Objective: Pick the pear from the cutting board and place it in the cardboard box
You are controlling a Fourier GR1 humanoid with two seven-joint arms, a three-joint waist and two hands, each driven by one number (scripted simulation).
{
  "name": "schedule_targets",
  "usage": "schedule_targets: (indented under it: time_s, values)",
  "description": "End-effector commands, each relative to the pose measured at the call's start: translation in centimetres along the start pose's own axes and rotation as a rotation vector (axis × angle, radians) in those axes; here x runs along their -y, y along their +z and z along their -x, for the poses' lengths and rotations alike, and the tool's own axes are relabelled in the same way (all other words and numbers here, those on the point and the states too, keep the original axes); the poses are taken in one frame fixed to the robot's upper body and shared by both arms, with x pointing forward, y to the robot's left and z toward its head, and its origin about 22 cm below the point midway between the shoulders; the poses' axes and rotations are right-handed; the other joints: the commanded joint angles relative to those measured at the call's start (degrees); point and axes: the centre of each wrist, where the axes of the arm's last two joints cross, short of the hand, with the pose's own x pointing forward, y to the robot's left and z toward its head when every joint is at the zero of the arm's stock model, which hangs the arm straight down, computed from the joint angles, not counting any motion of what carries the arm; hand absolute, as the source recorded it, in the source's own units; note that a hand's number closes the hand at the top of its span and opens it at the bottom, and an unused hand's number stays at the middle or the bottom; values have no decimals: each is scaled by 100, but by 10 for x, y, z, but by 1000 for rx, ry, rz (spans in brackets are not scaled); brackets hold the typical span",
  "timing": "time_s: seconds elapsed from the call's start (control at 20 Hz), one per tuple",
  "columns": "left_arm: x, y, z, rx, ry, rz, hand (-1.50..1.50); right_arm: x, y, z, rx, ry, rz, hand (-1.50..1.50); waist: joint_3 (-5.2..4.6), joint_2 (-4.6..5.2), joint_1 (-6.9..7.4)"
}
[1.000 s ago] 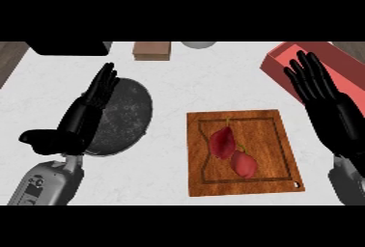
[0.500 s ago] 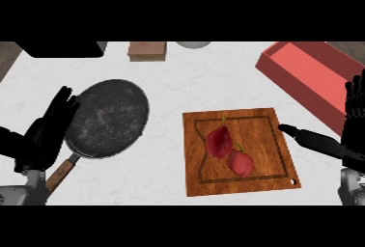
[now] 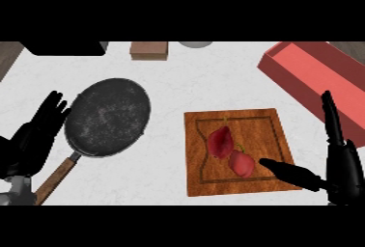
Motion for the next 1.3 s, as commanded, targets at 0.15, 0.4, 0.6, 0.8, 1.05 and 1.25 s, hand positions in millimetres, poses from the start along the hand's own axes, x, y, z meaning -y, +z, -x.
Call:
schedule_targets:
  time_s: [0.15,0.4,0.6,0.8,1.05,1.25]
  values:
    - [2,1,1,-5,-7,1,0,13,2,-10,-230,413,-270,-150,-23,9,58]
    - [8,-1,-1,-1,12,44,0,-10,-14,-53,-403,521,-397,-150,3,60,251]
    - [18,-7,-2,15,13,59,0,-29,-36,-102,-478,548,-445,-150,20,67,245]
    - [-5,-2,-14,8,-2,34,0,-50,-52,-125,-553,495,-526,-150,35,45,205]
    - [-4,4,-3,0,15,31,0,-64,-53,-113,-630,528,-573,-150,44,29,86]
    - [-7,2,3,10,10,-3,0,-65,-60,-106,-635,528,-591,-150,48,39,28]
